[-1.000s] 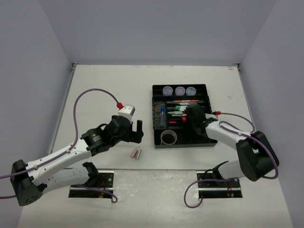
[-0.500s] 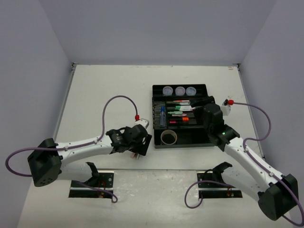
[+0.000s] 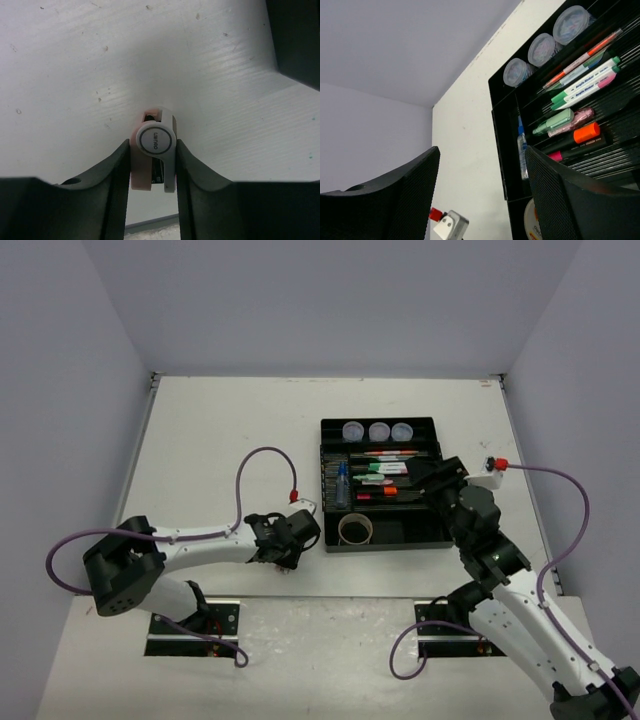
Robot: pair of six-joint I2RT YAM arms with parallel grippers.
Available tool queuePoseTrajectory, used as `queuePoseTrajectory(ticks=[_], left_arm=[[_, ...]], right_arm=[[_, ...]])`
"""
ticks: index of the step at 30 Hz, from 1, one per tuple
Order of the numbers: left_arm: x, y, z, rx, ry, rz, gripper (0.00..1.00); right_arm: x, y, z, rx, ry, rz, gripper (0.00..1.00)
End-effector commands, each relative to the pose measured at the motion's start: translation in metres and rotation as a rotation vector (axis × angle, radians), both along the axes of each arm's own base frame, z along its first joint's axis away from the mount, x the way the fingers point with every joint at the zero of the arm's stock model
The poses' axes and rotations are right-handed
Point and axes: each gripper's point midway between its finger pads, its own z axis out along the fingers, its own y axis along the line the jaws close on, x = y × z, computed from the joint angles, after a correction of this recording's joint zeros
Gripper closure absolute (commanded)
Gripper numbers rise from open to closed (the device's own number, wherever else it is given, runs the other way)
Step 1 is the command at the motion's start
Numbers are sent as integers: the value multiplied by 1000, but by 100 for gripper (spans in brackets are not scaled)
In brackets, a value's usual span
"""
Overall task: Sort the stationery into containers
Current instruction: Pick up the stapler from the center of the board, then place the stapler in the storage box.
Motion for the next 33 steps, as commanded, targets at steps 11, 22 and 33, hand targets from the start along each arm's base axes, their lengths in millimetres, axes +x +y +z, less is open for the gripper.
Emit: queuePoseTrajectory(ticks=[11,22,33], left_arm=[[-2,-62,84,-322,-224,-219,100],[-25,-101,150,-673,-405,-497,100],[-24,-108,149,-657,-418,-516,100]], right_arm=[[-62,112,-55,-105,107,791,24],[-123,175,-55,17,166,1061,29],[-149,188,-71,-3,243,1138,50]])
